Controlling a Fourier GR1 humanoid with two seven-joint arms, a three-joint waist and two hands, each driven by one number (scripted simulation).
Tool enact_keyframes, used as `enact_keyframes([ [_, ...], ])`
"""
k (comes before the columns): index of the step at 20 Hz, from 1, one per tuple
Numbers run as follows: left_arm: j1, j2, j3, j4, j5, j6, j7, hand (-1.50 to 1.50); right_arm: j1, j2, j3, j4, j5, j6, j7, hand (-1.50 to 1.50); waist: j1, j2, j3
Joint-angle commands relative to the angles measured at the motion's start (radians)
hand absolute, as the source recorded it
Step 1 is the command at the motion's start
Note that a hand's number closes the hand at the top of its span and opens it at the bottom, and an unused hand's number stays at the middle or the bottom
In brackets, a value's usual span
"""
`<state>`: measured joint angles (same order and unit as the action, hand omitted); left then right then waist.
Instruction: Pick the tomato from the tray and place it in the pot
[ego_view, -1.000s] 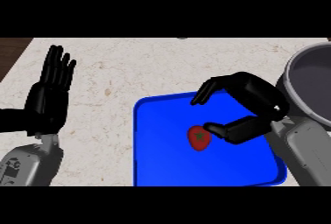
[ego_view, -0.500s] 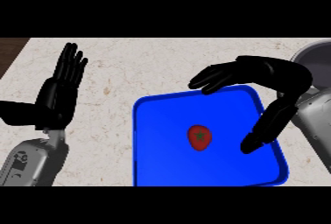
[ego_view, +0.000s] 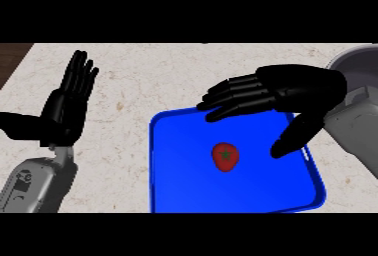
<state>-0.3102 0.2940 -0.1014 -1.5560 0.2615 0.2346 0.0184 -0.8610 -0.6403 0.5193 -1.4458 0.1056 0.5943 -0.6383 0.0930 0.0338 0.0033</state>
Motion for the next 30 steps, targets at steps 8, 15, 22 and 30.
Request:
enact_keyframes([
  [8,-0.013,0.035,0.063,0.027,0.027,-0.031,0.027,0.00,-0.062,0.042,0.275,0.276,0.314,-0.117,-0.359,-1.50,-0.045,-0.020,-0.003],
  [15,0.004,0.032,0.068,-0.006,0.006,-0.015,0.036,0.00,-0.094,0.139,0.375,0.437,0.382,-0.197,-0.404,-1.50,-0.054,-0.025,-0.003],
  [22,0.063,-0.029,0.024,-0.021,-0.047,0.016,0.000,0.00,-0.094,0.203,0.376,0.523,0.392,-0.280,-0.485,-1.50,-0.064,-0.029,-0.003],
  [30,0.018,-0.018,0.078,0.039,-0.041,-0.024,0.004,0.00,-0.089,0.313,0.360,0.549,0.491,-0.320,-0.370,-1.50,-0.083,-0.032,-0.003],
])
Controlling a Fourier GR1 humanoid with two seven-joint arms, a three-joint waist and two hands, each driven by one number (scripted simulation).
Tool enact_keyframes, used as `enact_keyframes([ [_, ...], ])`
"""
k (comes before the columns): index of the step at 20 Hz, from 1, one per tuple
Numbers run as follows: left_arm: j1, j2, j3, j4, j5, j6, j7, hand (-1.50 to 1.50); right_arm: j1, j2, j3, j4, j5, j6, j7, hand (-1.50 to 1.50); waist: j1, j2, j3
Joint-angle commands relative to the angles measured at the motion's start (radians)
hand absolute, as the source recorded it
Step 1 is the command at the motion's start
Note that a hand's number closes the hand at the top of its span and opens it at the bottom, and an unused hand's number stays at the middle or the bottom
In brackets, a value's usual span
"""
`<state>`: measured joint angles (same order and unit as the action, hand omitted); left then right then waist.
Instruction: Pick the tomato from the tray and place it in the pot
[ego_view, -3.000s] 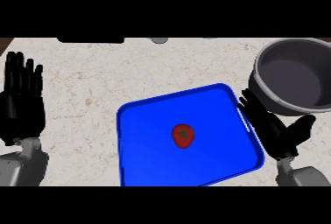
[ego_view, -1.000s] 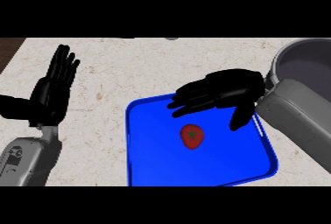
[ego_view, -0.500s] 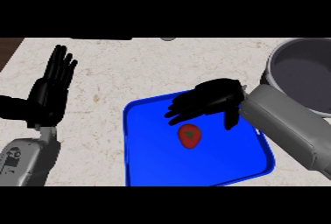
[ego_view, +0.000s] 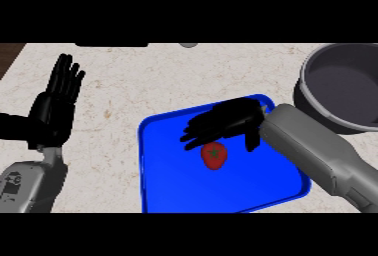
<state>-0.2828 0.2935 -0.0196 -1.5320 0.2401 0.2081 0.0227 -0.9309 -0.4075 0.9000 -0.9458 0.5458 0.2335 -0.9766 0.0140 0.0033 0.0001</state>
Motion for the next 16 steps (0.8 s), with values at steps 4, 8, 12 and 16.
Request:
enact_keyframes([
  [4,0.074,-0.005,0.015,-0.091,-0.008,-0.009,0.036,0.00,0.023,0.069,-0.041,0.062,0.107,0.023,-0.051,-1.50,-0.003,-0.004,0.000],
  [8,0.027,0.031,0.064,0.001,0.019,-0.084,0.001,0.00,0.022,0.144,-0.055,0.200,0.139,-0.035,-0.099,-1.50,0.001,0.000,0.000],
  [12,0.005,-0.008,0.071,0.044,-0.004,-0.056,-0.031,0.00,0.032,0.154,-0.059,0.150,0.170,-0.007,-0.107,-1.50,-0.009,-0.002,0.000],
  [16,-0.009,0.000,0.056,-0.006,0.000,-0.066,0.046,0.00,0.048,0.280,-0.046,0.225,0.209,-0.042,-0.052,-1.50,-0.002,-0.001,0.000],
])
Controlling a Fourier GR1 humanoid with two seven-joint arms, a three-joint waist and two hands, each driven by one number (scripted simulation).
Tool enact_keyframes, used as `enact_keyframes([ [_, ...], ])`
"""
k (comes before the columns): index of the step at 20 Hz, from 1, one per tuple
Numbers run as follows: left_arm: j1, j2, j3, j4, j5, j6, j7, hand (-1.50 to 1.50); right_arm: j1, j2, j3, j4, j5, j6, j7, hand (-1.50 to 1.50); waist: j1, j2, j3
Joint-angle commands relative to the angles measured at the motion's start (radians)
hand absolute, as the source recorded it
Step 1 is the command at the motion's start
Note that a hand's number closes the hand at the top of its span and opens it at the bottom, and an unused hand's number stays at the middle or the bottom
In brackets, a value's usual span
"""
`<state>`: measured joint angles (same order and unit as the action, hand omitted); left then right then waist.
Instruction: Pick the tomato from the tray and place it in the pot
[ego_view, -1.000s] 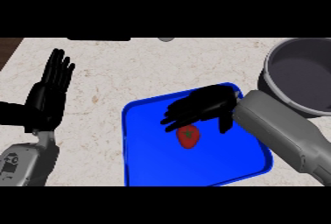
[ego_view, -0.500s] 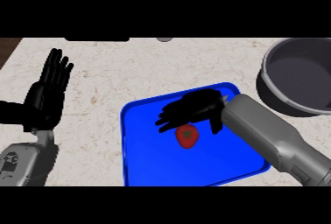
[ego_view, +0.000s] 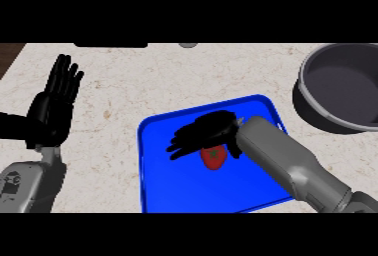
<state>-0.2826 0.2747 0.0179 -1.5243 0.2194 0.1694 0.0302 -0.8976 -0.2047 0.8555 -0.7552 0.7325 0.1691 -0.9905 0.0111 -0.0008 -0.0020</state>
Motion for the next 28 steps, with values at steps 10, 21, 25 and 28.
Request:
enact_keyframes([
  [10,0.017,-0.011,-0.001,-0.040,-0.030,0.007,0.025,0.00,0.112,0.017,0.041,-0.088,0.079,-0.083,-0.183,1.50,-0.007,0.001,0.002],
  [21,0.011,-0.027,0.010,-0.021,-0.016,-0.017,0.003,0.00,0.093,0.041,-0.170,-0.055,0.054,-0.141,0.101,1.50,0.003,0.006,0.003],
  [25,0.018,-0.016,0.031,-0.011,-0.025,0.004,0.002,0.00,0.082,-0.030,-0.373,0.063,0.008,-0.169,0.488,1.50,-0.059,0.009,0.000],
  [28,0.021,-0.013,0.036,-0.013,-0.027,0.006,-0.005,0.00,0.039,-0.048,-0.480,0.118,-0.019,-0.215,0.696,1.50,-0.058,0.003,-0.004],
])
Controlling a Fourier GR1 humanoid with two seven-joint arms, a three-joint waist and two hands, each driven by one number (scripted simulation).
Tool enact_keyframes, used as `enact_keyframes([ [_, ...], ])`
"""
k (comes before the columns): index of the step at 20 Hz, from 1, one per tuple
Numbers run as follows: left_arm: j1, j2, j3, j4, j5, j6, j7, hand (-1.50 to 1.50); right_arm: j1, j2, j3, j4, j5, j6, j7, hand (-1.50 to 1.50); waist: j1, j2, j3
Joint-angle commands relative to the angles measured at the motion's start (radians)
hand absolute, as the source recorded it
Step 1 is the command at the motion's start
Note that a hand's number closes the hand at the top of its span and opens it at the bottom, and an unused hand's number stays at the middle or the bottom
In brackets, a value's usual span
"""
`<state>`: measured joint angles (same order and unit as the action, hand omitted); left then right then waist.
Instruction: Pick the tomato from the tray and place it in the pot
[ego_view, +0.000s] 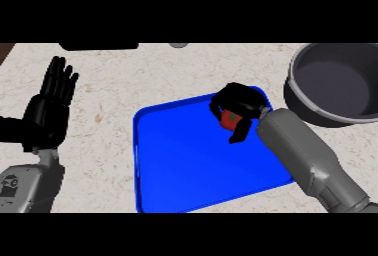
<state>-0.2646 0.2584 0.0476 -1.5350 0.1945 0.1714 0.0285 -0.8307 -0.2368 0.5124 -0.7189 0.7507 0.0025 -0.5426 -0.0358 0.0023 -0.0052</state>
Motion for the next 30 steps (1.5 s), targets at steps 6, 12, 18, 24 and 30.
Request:
enact_keyframes([
  [6,-0.008,0.010,0.004,0.000,0.002,-0.007,0.006,0.00,-0.170,-0.026,-0.285,0.146,-0.012,-0.262,0.713,1.50,0.028,-0.009,-0.006],
  [12,-0.018,-0.003,-0.019,-0.001,0.004,-0.019,0.011,0.00,-0.344,-0.078,-0.314,0.218,0.142,-0.480,1.191,1.50,0.062,-0.008,-0.007],
  [18,-0.047,-0.002,-0.031,0.016,-0.019,-0.014,0.009,0.00,-0.491,-0.078,-0.231,0.327,0.388,-0.598,1.643,1.50,0.069,0.003,-0.001],
  [24,0.011,-0.011,-0.018,-0.004,-0.014,-0.013,-0.012,0.00,-0.515,-0.069,-0.214,0.389,0.485,-0.499,1.850,1.50,0.050,-0.004,0.004],
  [30,-0.015,0.004,0.003,-0.031,-0.001,-0.005,0.045,0.00,-0.456,-0.171,-0.283,0.340,0.446,-0.429,1.776,1.50,0.019,-0.014,0.005],
])
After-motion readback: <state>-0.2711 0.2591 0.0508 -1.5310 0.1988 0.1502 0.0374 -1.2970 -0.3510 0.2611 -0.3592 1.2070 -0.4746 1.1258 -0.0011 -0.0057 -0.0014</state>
